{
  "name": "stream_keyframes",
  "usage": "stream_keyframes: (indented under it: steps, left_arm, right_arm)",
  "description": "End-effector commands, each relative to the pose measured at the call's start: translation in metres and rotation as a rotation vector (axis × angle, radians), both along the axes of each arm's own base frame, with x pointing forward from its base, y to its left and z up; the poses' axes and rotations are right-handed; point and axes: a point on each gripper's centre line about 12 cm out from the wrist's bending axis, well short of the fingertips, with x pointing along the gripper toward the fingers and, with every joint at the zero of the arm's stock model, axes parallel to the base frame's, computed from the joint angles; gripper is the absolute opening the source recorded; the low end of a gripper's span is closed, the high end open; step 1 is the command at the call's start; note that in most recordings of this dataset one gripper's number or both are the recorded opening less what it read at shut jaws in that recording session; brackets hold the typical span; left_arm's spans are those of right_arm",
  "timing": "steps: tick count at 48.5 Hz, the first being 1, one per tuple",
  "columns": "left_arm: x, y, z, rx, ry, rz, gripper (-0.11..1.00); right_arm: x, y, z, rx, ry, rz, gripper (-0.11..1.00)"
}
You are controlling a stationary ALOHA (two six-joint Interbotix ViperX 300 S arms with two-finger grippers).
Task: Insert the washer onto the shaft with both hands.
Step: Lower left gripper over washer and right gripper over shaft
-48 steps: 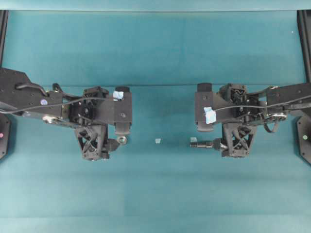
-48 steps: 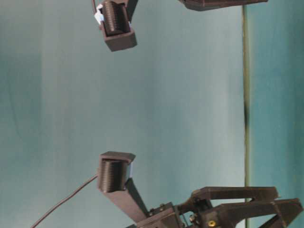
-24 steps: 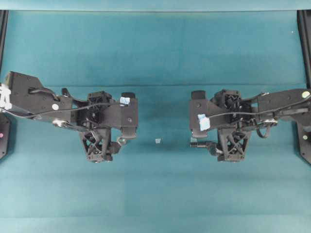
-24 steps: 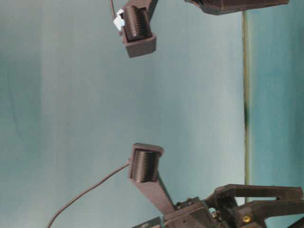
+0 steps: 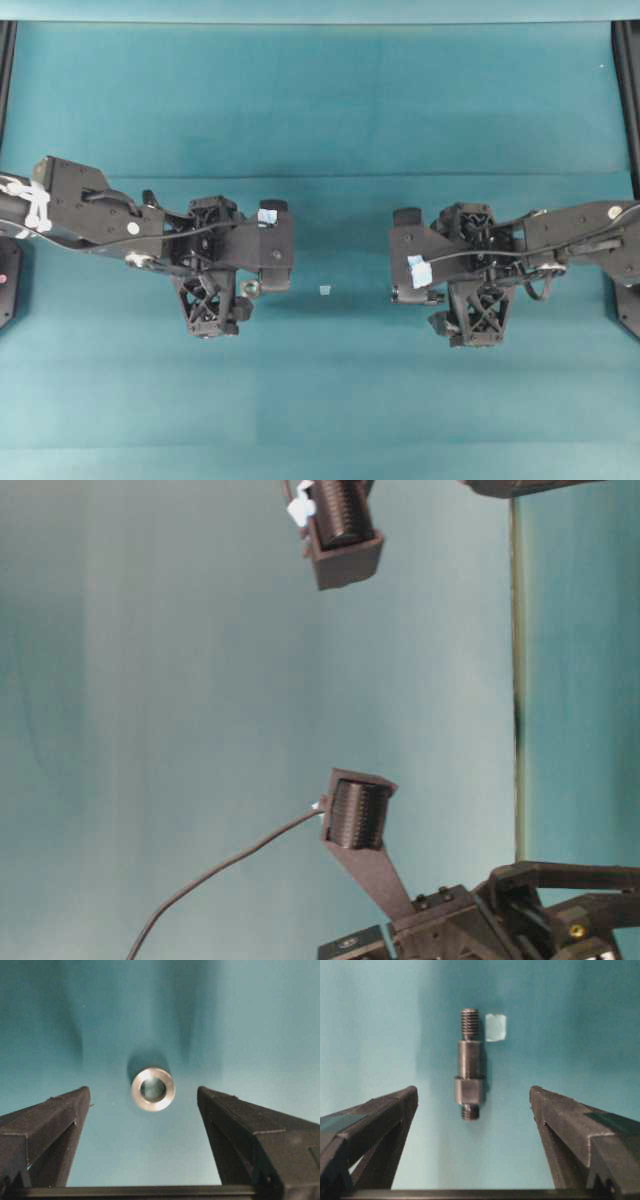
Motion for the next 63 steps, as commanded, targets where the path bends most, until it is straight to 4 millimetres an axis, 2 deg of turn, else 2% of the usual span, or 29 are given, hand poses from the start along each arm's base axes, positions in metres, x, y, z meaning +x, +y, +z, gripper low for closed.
stream_keyframes:
  steps: [1,18,63]
  left_arm:
    - [0.006,-0.003,0.002,0.000,-0.023,-0.008,0.92]
    - [0.006,-0.008,-0.010,-0.001,0.005,-0.019,0.92]
    - [0.008,-0.005,-0.012,0.001,-0.003,-0.015,0.91]
  right_arm:
    - [0.002,0.002,-0.002,0.005,-0.009,-0.001,0.93]
    - [0.005,0.002,-0.016,0.004,-0.001,-0.002,0.93]
    - [-0.001,-0.001,-0.030,0.003,0.005,-0.012,0.93]
